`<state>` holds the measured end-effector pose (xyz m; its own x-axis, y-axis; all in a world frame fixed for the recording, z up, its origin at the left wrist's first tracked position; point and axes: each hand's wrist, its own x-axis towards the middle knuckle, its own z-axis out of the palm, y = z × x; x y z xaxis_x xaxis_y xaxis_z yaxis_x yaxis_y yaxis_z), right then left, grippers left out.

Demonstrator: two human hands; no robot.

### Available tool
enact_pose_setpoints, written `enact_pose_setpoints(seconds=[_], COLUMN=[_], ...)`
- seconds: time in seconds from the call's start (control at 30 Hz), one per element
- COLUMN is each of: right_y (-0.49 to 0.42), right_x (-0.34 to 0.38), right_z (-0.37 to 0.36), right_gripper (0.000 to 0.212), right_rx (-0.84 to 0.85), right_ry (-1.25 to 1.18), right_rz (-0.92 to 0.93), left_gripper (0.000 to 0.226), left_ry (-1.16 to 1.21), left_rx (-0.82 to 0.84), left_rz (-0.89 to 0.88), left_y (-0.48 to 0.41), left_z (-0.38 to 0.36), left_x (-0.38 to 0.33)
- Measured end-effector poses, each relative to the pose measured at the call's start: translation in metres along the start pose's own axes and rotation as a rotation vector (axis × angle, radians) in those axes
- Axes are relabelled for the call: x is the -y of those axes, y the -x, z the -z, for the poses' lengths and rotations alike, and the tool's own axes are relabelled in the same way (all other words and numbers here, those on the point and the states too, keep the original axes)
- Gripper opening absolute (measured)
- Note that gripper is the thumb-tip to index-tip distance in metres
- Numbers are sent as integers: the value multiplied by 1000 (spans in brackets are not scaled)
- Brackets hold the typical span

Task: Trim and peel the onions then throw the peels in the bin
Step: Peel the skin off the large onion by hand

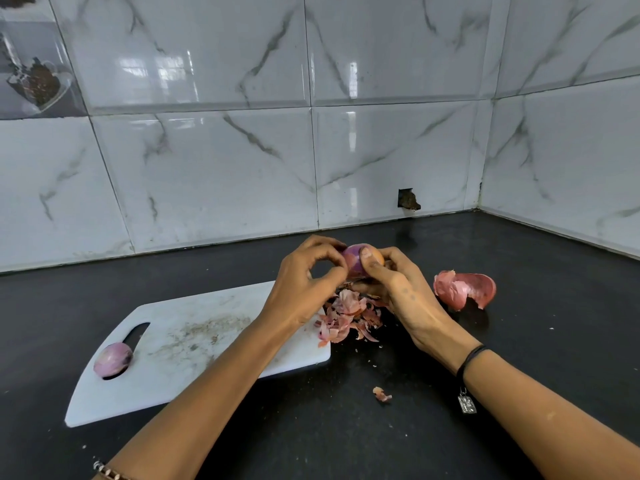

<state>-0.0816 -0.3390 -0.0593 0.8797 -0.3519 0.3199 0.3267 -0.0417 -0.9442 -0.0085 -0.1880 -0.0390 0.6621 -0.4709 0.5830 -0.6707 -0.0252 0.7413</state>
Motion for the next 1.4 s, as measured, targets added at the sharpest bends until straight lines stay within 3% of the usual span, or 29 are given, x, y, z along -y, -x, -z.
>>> enact_pose_setpoints(seconds=[0.2,0.67,1.4], right_y=[2,2,3], right_x=[2,5,2], right_z=[-1,-1,-1], right_gripper=[39,46,43], right_rx=[0,2,43], right_ry=[-9,-74,26], right_rz=[-4,6,38], left_gripper=[3,16,12], left_ry=[15,223,144], left_rx=[2,-90,7], left_rz=[21,133,23], left_y=[1,2,-1], left_z=[0,-3,8], left_x=[-4,-6,0])
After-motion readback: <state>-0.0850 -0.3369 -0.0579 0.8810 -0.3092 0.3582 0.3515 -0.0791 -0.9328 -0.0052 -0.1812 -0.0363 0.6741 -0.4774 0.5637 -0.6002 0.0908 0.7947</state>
